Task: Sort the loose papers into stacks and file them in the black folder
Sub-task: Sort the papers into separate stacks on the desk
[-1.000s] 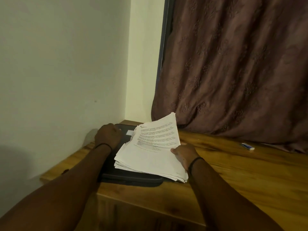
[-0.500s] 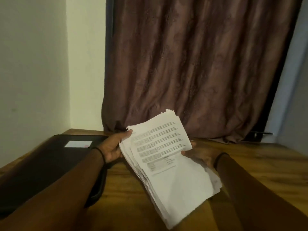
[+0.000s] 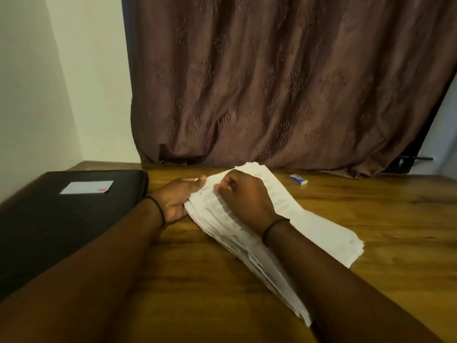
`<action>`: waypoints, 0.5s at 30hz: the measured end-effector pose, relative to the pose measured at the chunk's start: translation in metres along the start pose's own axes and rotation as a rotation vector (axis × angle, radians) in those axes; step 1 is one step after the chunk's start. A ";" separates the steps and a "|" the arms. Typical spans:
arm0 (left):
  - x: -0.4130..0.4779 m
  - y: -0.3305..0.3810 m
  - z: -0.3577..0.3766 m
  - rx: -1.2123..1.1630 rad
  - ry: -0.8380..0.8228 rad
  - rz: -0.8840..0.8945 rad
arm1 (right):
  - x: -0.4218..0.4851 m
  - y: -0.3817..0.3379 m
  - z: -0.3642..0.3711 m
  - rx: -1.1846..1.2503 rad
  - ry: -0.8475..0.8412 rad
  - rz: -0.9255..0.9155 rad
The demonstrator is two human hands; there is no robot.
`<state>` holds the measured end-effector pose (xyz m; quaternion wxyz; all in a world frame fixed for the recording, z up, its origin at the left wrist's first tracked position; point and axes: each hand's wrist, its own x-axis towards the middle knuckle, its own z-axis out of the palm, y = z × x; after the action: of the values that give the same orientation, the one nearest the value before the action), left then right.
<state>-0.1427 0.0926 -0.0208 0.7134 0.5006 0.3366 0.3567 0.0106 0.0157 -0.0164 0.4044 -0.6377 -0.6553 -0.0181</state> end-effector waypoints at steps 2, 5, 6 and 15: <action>0.000 0.001 0.001 -0.049 -0.006 -0.007 | -0.005 -0.005 0.008 -0.015 -0.024 -0.033; -0.002 0.005 0.004 -0.096 -0.032 -0.040 | -0.013 -0.002 0.011 -0.090 -0.012 -0.059; -0.004 0.005 0.006 -0.102 -0.038 -0.049 | -0.015 -0.002 0.010 -0.105 -0.029 -0.048; -0.018 0.006 0.010 -0.161 -0.019 -0.103 | -0.039 -0.020 -0.009 -0.206 -0.189 0.029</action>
<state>-0.1447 0.0740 -0.0105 0.7719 0.4268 0.3254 0.3408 -0.0075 -0.0247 -0.0219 0.2735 -0.6840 -0.6759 -0.0195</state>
